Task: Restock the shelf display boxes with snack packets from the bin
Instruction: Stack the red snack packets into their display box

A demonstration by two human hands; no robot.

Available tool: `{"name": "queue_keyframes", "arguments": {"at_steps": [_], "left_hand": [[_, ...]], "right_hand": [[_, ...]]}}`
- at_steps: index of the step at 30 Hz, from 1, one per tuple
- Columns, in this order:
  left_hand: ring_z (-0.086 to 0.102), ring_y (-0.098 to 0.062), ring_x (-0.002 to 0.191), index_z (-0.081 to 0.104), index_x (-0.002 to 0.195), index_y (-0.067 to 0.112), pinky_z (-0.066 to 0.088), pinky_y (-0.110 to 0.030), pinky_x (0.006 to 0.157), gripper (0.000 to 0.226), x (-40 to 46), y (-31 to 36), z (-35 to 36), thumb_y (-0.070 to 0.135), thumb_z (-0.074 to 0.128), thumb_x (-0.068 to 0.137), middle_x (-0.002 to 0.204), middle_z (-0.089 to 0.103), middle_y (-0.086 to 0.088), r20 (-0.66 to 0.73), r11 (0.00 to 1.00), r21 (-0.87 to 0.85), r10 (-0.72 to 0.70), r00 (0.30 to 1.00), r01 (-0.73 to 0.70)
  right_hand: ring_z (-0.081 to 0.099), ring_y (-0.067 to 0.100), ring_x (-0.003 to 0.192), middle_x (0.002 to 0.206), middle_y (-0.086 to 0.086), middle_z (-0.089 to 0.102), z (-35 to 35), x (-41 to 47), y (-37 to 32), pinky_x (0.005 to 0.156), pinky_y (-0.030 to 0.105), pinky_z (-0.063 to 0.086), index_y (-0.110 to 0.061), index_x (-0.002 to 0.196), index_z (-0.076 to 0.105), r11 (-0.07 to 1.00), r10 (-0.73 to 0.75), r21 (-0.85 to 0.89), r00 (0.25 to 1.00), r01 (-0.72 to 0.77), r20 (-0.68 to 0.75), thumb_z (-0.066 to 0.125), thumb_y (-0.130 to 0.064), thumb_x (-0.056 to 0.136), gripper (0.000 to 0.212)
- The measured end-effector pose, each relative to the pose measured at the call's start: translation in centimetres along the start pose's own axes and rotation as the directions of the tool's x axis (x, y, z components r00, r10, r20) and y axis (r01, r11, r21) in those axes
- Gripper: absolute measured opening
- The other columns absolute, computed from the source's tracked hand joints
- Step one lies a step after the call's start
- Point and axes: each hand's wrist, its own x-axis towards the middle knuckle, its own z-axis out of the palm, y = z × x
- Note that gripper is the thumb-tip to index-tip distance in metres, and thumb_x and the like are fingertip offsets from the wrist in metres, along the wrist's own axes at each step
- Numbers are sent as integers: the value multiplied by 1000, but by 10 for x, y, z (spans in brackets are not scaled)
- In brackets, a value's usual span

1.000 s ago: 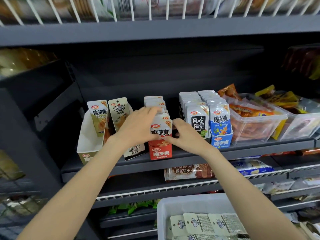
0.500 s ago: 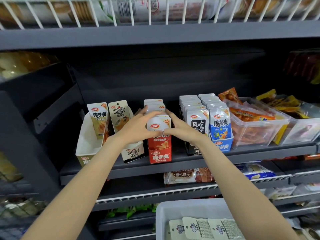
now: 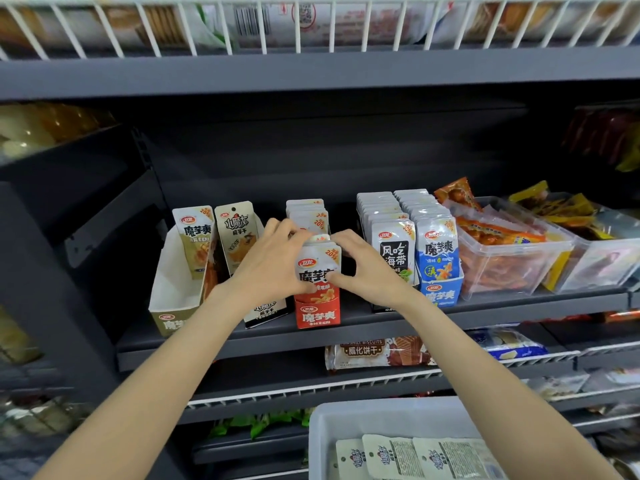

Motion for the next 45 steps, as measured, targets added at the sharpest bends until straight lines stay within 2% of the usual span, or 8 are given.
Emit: {"name": "queue_keyframes", "arguments": {"at_steps": [5,10,14,20,26,32,36,45], "left_hand": [[24,-21,135,43,130,16,39,-43,104,75,-16,3,6,48,75,71,144,33,-3,-45,999,-20,47,998,-48],[45,-16,119,40,129,18,44,-34,93,62,-21,8,9,38,71,80,133,50,3,-63,997,-65,25,998,-29],[49,-17,115,42,128,19,47,-35,88,60,-21,9,6,37,71,80,130,53,4,-83,998,-43,43,996,-46],[51,-16,114,47,127,20,48,-31,82,56,-28,10,9,38,70,80,127,56,5,-118,995,19,96,988,-95],[46,-14,121,42,136,20,46,-30,89,60,-28,9,9,37,67,84,135,51,5,-121,994,5,106,987,-106],[45,-14,122,39,137,22,42,-28,92,61,-24,7,10,37,66,85,135,50,6,-118,994,-2,105,987,-106],[45,-15,121,41,136,21,41,-30,94,59,-23,6,10,37,67,85,134,51,5,-123,994,-9,107,987,-108],[41,-13,124,40,135,22,40,-28,95,57,-23,4,11,37,64,86,137,47,6,-108,994,-3,107,988,-108]], "right_hand": [[45,7,111,122,-2,48,-2,-16,-8,92,16,36,-10,127,52,971,-141,-194,990,142,19,61,-22,89,41],[51,-6,109,121,-7,57,-33,-8,-18,90,5,38,-22,122,56,986,-19,163,991,41,-136,48,-25,98,26],[45,15,125,136,6,48,-31,29,-9,105,20,33,-10,133,49,967,-52,-252,993,25,-102,48,-20,98,37],[29,28,136,150,8,29,-18,67,6,111,39,29,-16,147,27,860,34,-509,994,24,104,45,-34,98,55],[37,26,125,140,9,40,-19,64,1,102,36,35,-15,146,29,763,-67,-635,992,117,103,46,-36,97,57],[43,20,126,137,7,48,-42,48,1,104,31,34,-15,135,50,851,-130,-460,950,255,286,49,-29,97,40],[44,23,122,132,4,52,-48,55,-3,102,37,37,-19,133,51,663,-261,-678,946,319,190,31,-47,97,50],[20,26,143,157,5,20,-37,95,1,115,39,18,-29,150,17,695,90,-703,951,152,295,21,-53,98,57]]}}
